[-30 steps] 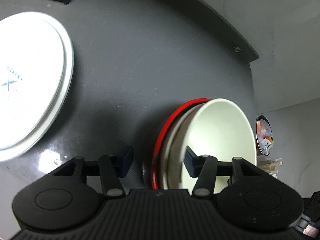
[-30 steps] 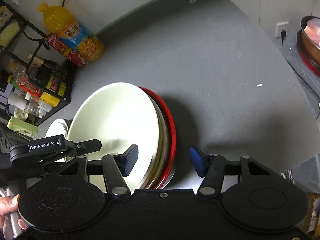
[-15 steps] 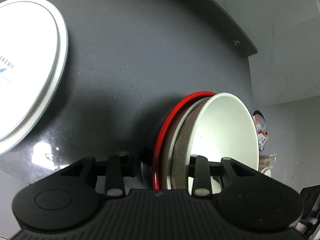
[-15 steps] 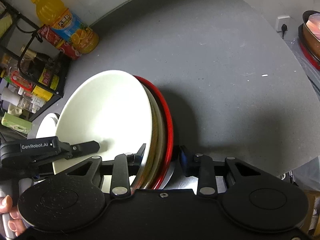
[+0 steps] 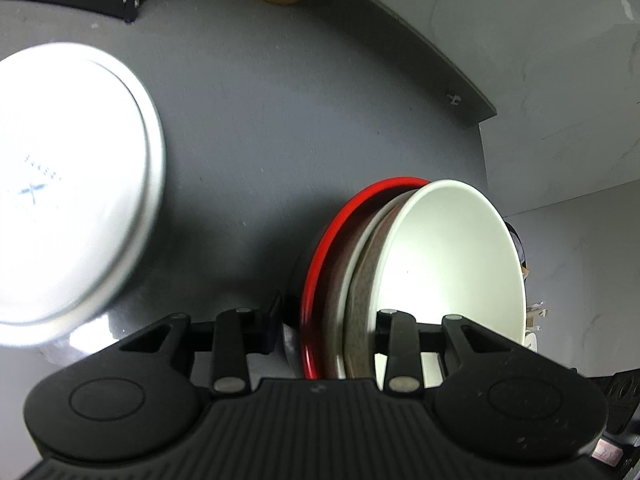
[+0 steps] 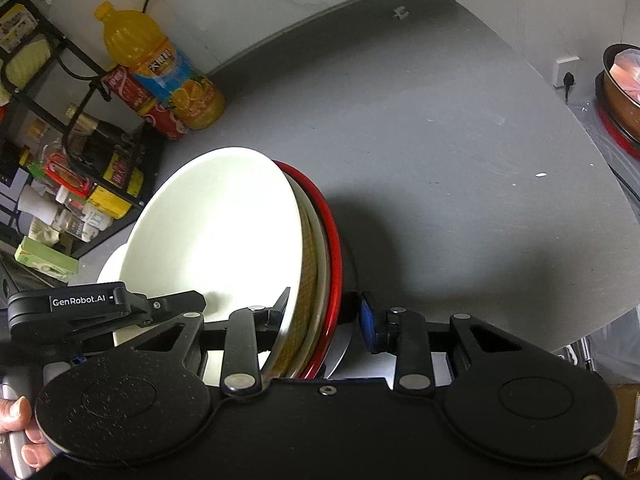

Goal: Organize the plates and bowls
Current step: 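Lift the red bowl stack with both grippers and carry it over the plates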

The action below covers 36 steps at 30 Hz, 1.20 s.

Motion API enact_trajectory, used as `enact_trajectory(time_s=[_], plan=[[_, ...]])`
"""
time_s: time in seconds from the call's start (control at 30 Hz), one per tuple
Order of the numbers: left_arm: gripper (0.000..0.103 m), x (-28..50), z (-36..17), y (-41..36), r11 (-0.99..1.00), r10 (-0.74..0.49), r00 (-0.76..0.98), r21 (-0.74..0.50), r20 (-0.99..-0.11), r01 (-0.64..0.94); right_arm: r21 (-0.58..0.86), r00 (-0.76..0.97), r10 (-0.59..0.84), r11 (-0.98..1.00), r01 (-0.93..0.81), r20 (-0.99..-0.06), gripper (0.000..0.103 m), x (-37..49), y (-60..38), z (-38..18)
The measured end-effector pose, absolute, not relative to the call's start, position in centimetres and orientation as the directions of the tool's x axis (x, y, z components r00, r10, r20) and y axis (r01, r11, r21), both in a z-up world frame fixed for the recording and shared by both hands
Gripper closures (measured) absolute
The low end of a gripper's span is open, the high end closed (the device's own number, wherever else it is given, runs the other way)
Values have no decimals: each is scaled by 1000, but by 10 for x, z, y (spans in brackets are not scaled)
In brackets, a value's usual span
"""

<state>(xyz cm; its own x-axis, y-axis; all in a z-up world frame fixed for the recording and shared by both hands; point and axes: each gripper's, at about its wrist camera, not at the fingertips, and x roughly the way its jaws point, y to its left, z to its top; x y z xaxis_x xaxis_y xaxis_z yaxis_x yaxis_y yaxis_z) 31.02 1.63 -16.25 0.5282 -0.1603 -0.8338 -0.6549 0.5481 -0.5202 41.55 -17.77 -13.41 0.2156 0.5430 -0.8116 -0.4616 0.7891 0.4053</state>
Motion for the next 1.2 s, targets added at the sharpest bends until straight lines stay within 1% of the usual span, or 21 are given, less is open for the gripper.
enact_trajectory(time_s=[0.33, 0.6, 1.2], plan=[[69, 284, -135, 54, 565, -138, 552, -523, -822, -638, 439, 234, 591, 763, -475, -772, 70, 394, -146, -118], [69, 264, -123, 89, 574, -118, 554, -512, -824, -639, 443, 243, 612, 744, -501, -753, 70, 377, -110, -108], [69, 213, -109, 173, 548, -82, 567, -512, -819, -661, 452, 216, 630, 717, -530, -746, 70, 336, -30, -103]])
